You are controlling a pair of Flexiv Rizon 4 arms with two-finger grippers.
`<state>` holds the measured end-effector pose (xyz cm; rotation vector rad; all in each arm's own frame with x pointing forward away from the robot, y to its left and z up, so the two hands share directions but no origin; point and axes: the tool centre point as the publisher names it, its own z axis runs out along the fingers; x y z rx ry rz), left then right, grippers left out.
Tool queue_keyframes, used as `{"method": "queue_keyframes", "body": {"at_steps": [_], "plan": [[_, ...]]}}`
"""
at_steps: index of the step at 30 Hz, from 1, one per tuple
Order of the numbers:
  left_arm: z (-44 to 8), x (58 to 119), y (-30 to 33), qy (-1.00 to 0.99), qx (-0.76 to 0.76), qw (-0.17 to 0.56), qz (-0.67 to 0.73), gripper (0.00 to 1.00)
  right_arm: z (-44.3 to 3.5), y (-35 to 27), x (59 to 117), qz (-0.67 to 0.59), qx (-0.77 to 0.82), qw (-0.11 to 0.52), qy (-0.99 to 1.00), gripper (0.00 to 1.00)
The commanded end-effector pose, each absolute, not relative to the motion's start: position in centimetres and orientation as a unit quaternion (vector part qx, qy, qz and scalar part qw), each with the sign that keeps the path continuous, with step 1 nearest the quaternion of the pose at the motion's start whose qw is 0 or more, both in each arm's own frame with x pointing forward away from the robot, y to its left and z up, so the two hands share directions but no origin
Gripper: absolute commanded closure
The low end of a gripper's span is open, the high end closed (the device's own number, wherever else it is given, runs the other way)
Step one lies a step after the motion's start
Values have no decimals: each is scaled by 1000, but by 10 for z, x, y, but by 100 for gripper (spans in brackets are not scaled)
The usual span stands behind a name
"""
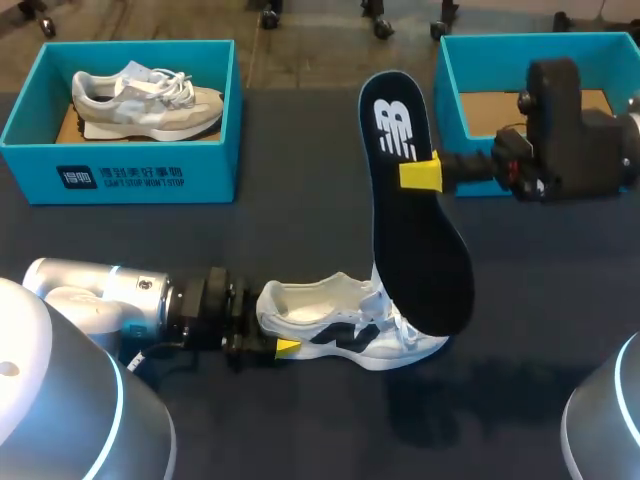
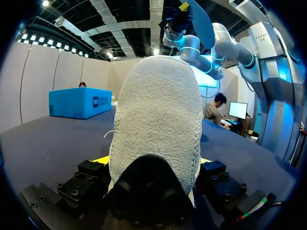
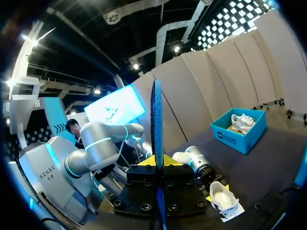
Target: Take the shoe out of the shoebox, open the shoe tongue, remove and reinsert the insole, then place the shoe into the shoebox
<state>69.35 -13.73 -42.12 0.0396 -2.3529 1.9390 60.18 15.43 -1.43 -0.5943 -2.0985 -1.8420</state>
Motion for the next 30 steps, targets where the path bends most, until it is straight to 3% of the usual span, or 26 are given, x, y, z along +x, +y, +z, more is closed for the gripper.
{"method": "queue_keyframes", "body": {"at_steps": [1, 17, 18, 19, 20, 30], "plan": [[-427, 695, -140, -770, 13, 46, 636, 100, -15, 151, 592, -637, -222, 125, -728, 100], [-425, 697, -138, -771, 21, 49, 634, 100, -15, 151, 592, -637, -222, 125, -728, 100], [-425, 697, -137, -774, 16, 50, 631, 85, -15, 151, 592, -637, -222, 125, -728, 100], [-425, 697, -136, -777, 13, 48, 627, 60, -15, 151, 592, -637, -222, 125, -728, 100], [-425, 697, -135, -781, 10, 45, 623, 0, -15, 151, 592, -637, -222, 125, -728, 100], [-421, 698, -123, -796, 3, 53, 603, 0, -15, 151, 592, -637, -222, 125, -728, 100]]}}
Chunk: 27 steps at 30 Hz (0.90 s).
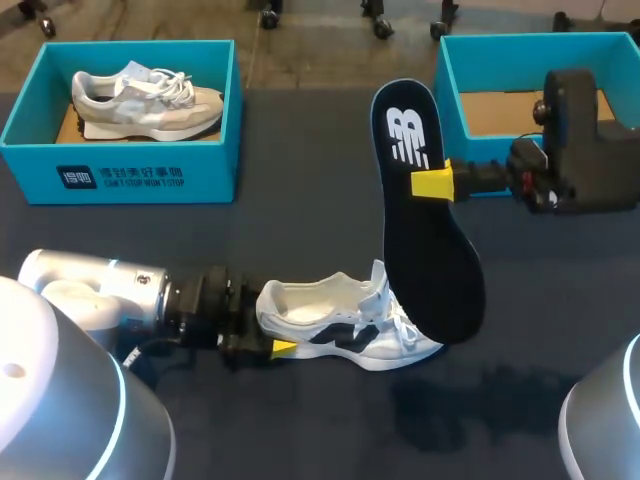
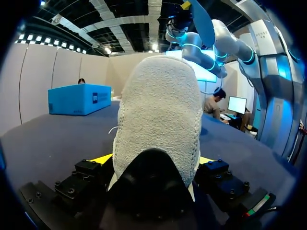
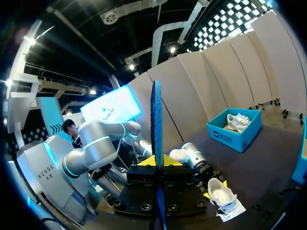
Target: Take the shoe out of the shoebox, open the shoe tongue, remove and reinsert the insole, then place the shoe into the shoebox
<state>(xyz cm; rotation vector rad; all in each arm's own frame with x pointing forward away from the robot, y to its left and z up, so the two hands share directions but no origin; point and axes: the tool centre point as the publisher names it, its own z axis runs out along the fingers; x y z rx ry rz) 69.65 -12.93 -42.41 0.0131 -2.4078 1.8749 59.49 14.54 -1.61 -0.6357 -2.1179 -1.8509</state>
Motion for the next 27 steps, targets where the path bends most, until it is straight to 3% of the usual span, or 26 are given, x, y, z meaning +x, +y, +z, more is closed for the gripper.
{"method": "queue_keyframes", "body": {"at_steps": [1, 10, 14, 27], "plan": [[-420, 697, -120, -802, -3, 53, 595, 0, -15, 151, 592, -637, -222, 125, -728, 100], [-421, 697, -102, -840, -22, 73, 537, 0, -15, 151, 592, -637, -222, 125, -728, 100], [-420, 700, -93, -869, -34, 44, 492, 0, -15, 151, 592, -637, -222, 125, -728, 100], [-417, 700, -89, -870, -50, 43, 488, 0, -15, 151, 592, -637, -222, 125, -728, 100]]}}
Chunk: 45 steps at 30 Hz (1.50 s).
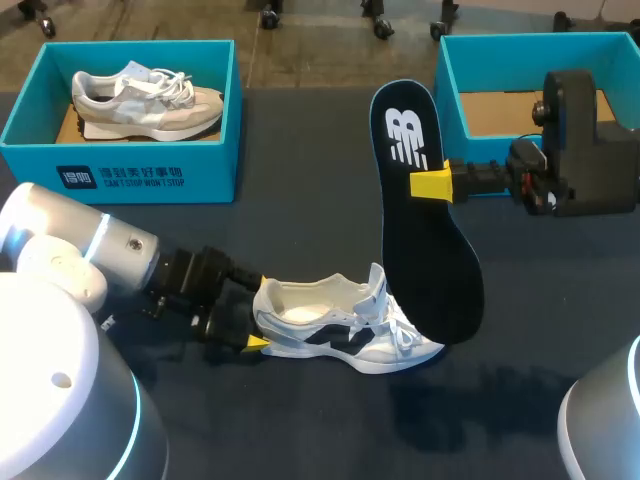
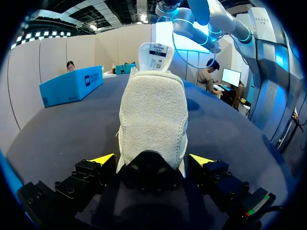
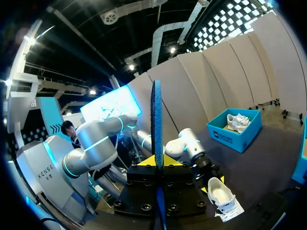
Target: Take the shoe out of the shoebox, open the shoe tongue, remove and reinsert the insole, then place the shoe into the shoebox
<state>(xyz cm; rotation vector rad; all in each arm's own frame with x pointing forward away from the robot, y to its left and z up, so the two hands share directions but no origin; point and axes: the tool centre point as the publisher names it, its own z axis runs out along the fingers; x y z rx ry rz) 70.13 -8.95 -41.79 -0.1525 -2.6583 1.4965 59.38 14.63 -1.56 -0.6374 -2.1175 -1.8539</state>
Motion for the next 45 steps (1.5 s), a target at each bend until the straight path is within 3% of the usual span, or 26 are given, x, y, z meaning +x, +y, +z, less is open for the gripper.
{"method": "queue_keyframes", "body": {"at_steps": [1, 8, 26, 33, 45], "plan": [[-414, 703, -87, -872, -50, 39, 486, 0, -15, 151, 592, -637, -222, 125, -728, 100], [-387, 709, -71, -921, -56, -2, 384, 0, -15, 151, 592, -637, -222, 125, -728, 100], [-386, 710, -72, -924, -58, 5, 378, 0, -15, 151, 592, -637, -222, 125, -728, 100], [-369, 699, -79, -958, -79, -33, 274, 0, -15, 151, 592, -637, -222, 125, -728, 100], [-364, 706, -88, -983, -42, -10, 179, 0, -15, 151, 592, -637, -222, 125, -728, 100]]}}
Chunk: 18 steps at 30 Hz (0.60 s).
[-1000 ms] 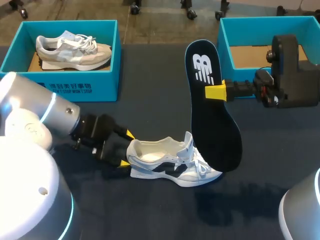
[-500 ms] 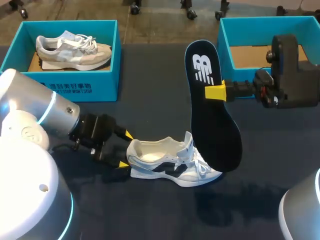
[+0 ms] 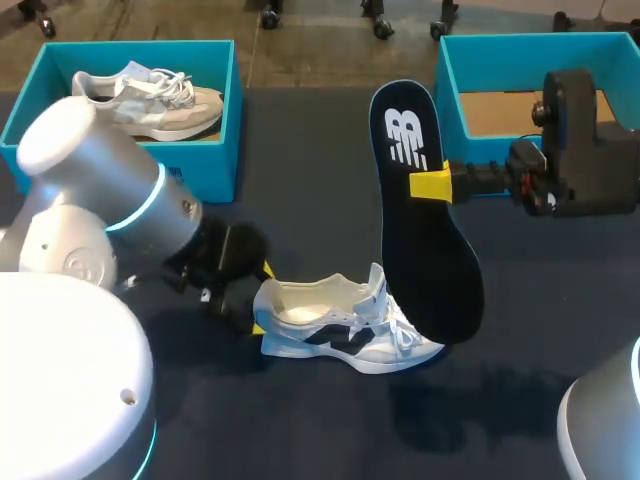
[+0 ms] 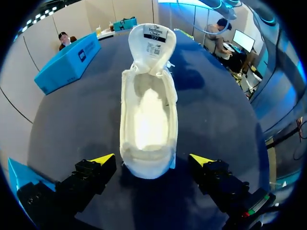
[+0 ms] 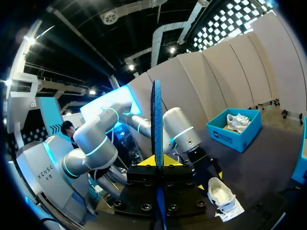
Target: Take the shoe out of the shoebox, open the shoe tongue, remove and reinsert the insole, then place the shoe into the shoebox
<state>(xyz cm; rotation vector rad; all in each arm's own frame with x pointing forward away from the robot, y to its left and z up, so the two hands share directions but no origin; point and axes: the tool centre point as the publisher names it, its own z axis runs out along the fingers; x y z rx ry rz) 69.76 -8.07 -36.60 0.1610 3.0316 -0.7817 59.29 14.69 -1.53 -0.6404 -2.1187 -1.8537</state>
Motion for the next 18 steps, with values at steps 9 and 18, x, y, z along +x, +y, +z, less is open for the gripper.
{"method": "queue_keyframes", "body": {"at_steps": [9, 18], "plan": [[-360, 706, -93, 988, 41, -7, -146, 0, -15, 151, 592, -637, -222, 125, -728, 100], [-360, 709, -96, 994, 46, -5, -103, 0, -15, 151, 592, -637, -222, 125, -728, 100]]}}
